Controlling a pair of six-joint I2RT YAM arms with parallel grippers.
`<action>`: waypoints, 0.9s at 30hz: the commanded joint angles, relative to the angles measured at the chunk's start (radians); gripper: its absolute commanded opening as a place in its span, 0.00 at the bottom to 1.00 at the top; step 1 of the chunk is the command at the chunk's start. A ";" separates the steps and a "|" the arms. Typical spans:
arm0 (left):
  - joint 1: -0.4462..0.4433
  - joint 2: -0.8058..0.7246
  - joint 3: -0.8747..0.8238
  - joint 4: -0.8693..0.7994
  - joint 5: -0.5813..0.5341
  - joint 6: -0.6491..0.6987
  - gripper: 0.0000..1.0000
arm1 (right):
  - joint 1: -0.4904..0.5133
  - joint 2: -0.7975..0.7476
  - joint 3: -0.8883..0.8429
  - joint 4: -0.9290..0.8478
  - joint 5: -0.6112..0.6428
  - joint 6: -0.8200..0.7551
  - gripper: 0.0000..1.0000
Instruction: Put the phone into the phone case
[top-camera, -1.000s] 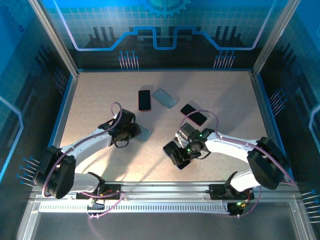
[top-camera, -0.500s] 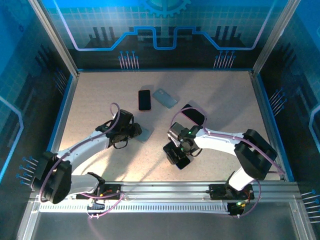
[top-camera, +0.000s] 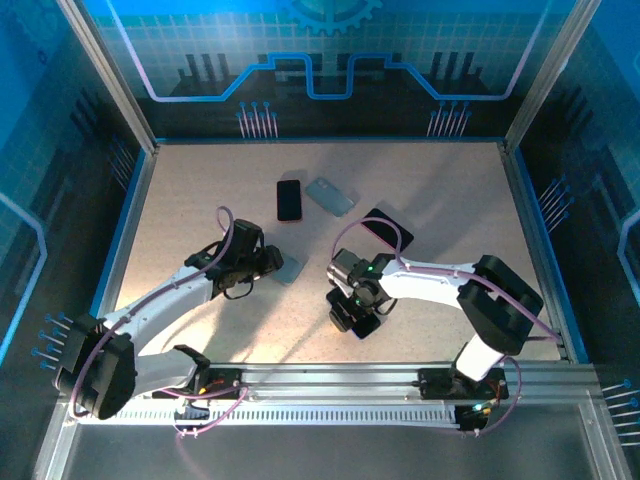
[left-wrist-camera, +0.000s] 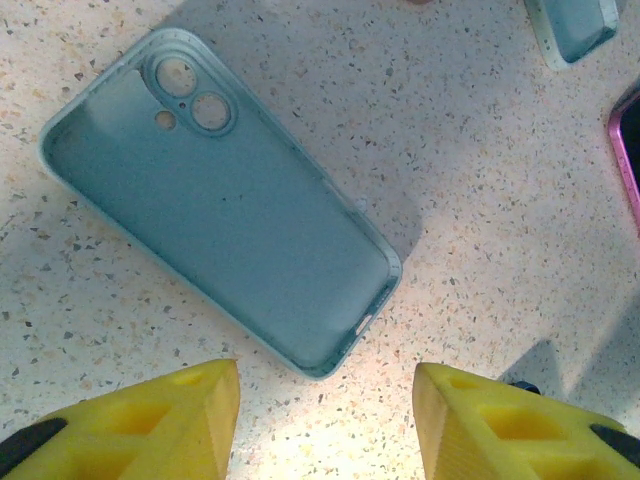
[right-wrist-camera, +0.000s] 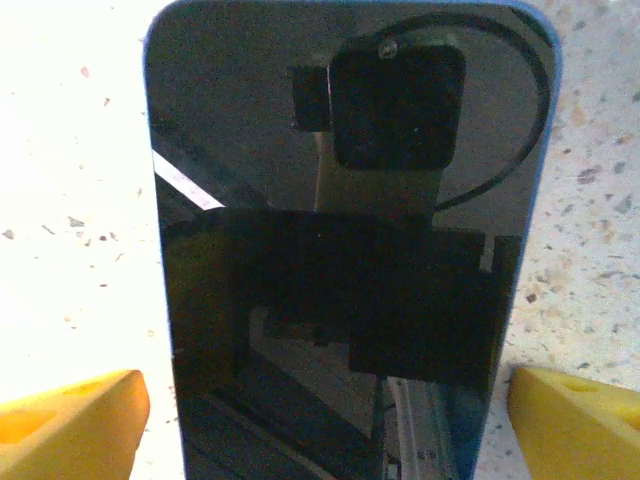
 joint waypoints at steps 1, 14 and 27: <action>-0.009 -0.011 -0.014 -0.025 0.020 0.017 0.49 | 0.020 0.036 0.018 0.003 0.020 -0.007 0.90; -0.049 -0.017 -0.022 -0.026 0.139 0.027 0.51 | 0.022 0.036 0.019 0.005 0.075 -0.019 0.67; -0.119 0.083 -0.025 0.183 0.348 -0.034 0.58 | 0.010 -0.087 0.114 -0.081 -0.024 -0.075 0.62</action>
